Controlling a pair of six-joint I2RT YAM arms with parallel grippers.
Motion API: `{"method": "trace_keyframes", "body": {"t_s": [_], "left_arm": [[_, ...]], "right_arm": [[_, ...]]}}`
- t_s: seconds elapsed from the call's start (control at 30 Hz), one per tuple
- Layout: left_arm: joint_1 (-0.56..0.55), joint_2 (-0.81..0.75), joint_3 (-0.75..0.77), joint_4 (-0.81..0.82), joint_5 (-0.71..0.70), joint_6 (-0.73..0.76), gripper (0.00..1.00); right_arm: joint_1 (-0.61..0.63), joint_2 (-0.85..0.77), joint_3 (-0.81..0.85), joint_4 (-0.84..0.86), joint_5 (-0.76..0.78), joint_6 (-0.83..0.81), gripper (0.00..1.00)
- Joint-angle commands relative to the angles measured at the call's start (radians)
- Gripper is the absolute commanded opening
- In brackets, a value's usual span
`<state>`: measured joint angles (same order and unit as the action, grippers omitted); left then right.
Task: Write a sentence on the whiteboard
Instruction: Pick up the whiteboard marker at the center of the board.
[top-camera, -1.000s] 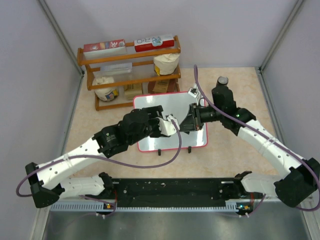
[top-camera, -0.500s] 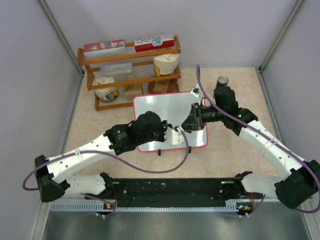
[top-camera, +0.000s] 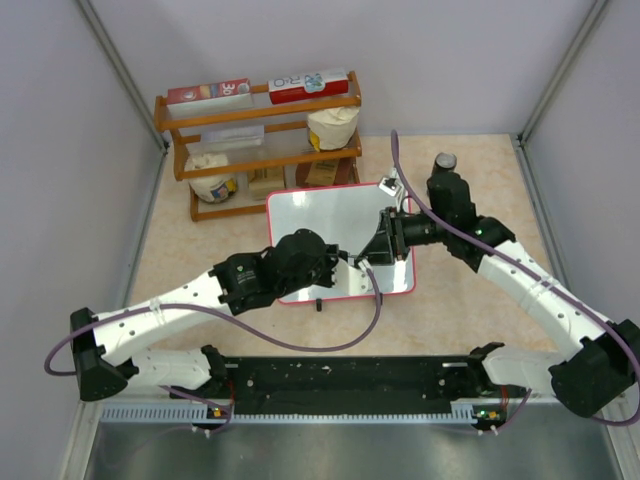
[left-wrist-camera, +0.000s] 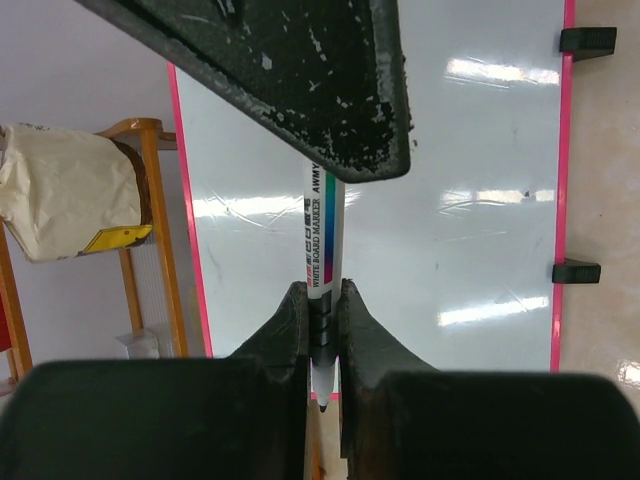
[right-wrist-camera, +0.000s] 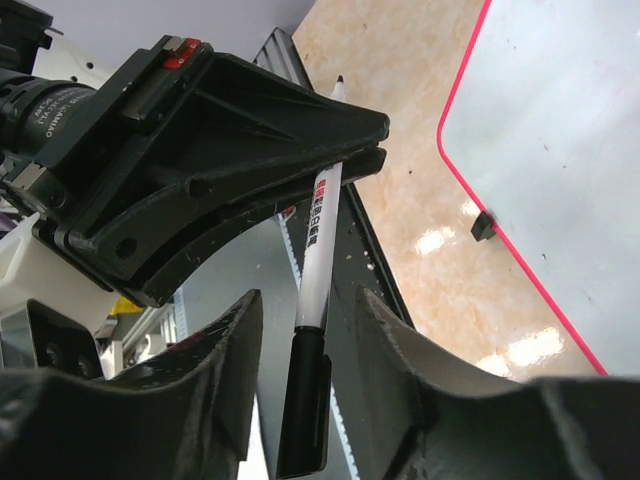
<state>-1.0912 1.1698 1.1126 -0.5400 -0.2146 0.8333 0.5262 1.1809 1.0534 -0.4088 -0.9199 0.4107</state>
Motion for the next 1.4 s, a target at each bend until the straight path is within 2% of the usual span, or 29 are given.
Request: {"method": "trace_keyframes", "body": {"t_s": [0.0,0.33,0.5,0.77,0.9,1.1,1.2,1.23,1.37], "left_arm": [[-0.009,-0.018,0.029,0.054,-0.043,0.021,0.00],[-0.012,-0.047,-0.022,0.040,-0.054,0.020,0.00],[-0.012,-0.097,-0.079,0.038,-0.046,-0.025,0.00],[-0.012,-0.167,-0.135,0.037,0.012,-0.143,0.00],[-0.012,-0.179,-0.132,0.061,0.069,-0.238,0.00],[0.013,-0.183,-0.082,0.149,0.239,-0.393,0.00],[0.040,-0.176,-0.053,0.208,0.357,-0.460,0.00],[0.059,-0.170,-0.042,0.218,0.418,-0.477,0.00],[0.126,-0.139,0.045,0.241,0.582,-0.580,0.00]], "right_arm": [[0.006,-0.012,0.005,0.030,-0.022,-0.016,0.45],[0.003,-0.047,0.017,0.034,0.065,-0.033,0.85],[-0.003,-0.128,0.020,0.036,0.164,-0.049,0.99],[-0.020,-0.237,0.000,0.042,0.312,-0.061,0.99],[-0.022,-0.340,-0.053,0.119,0.325,-0.087,0.99],[-0.020,-0.438,-0.125,0.198,0.267,-0.130,0.99],[-0.020,-0.460,-0.180,0.281,0.172,-0.113,0.98],[-0.022,-0.466,-0.199,0.374,0.142,-0.084,0.98],[-0.019,-0.471,-0.266,0.530,0.040,-0.026,0.96]]}}
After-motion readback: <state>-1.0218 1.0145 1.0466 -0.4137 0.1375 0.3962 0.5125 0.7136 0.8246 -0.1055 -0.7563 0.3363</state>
